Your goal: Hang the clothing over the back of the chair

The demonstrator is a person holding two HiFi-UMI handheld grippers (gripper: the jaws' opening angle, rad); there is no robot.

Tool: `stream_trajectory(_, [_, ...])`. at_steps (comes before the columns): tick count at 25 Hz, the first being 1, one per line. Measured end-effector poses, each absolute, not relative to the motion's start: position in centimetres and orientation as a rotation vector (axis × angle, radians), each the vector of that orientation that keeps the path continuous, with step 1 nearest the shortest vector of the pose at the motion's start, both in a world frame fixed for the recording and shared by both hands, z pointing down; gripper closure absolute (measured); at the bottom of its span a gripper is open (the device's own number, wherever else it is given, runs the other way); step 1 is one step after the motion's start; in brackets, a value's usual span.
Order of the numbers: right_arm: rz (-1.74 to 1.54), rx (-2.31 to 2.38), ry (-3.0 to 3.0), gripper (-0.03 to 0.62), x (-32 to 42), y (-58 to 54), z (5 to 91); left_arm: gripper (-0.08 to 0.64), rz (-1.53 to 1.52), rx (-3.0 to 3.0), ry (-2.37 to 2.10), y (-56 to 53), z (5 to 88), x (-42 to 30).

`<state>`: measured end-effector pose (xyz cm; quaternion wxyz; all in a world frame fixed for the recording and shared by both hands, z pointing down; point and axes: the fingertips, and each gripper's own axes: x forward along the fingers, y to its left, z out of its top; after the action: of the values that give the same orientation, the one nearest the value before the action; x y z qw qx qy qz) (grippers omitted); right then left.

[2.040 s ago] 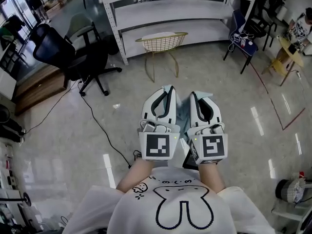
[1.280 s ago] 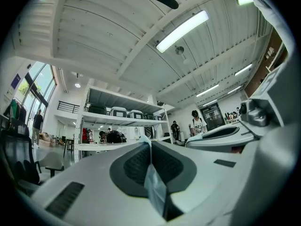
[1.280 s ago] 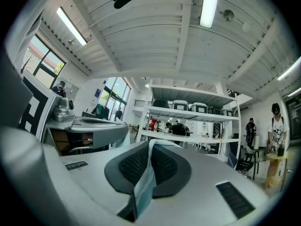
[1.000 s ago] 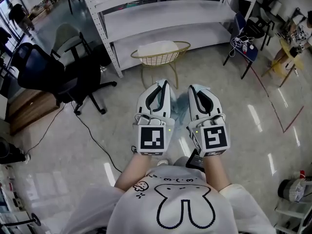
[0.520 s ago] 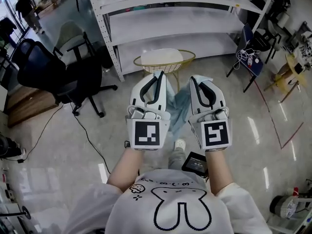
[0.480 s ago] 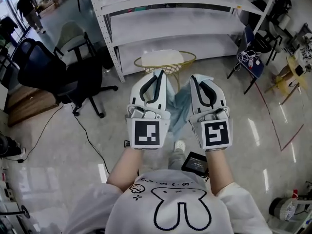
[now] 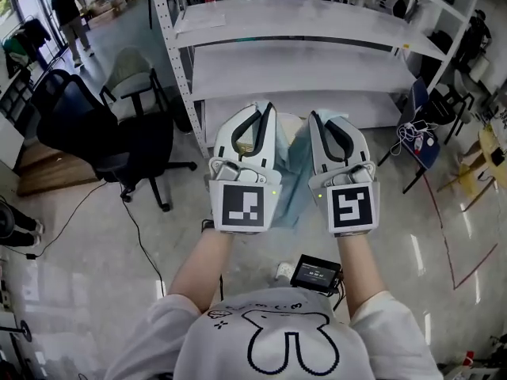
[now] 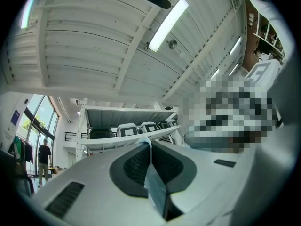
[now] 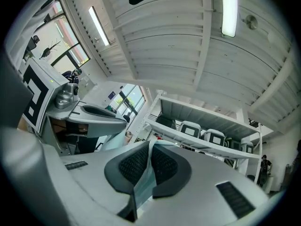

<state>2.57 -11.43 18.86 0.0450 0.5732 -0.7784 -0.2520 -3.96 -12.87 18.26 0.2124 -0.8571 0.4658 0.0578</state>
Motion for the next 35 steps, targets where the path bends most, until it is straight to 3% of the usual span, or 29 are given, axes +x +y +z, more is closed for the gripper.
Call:
stream_trajectory(17, [-0.909,1.668,-2.537,0.56,10.9,-25.0,12.4,0.537,0.204,-2.181,1.4,-25.0,11.4,2.8])
stream_trajectory(35, [-1.2,1.595,-2.424,0.56,11.3,-37.3,3.5,0.537,0.278,-2.042,1.372,-37.5,2.5,4.0])
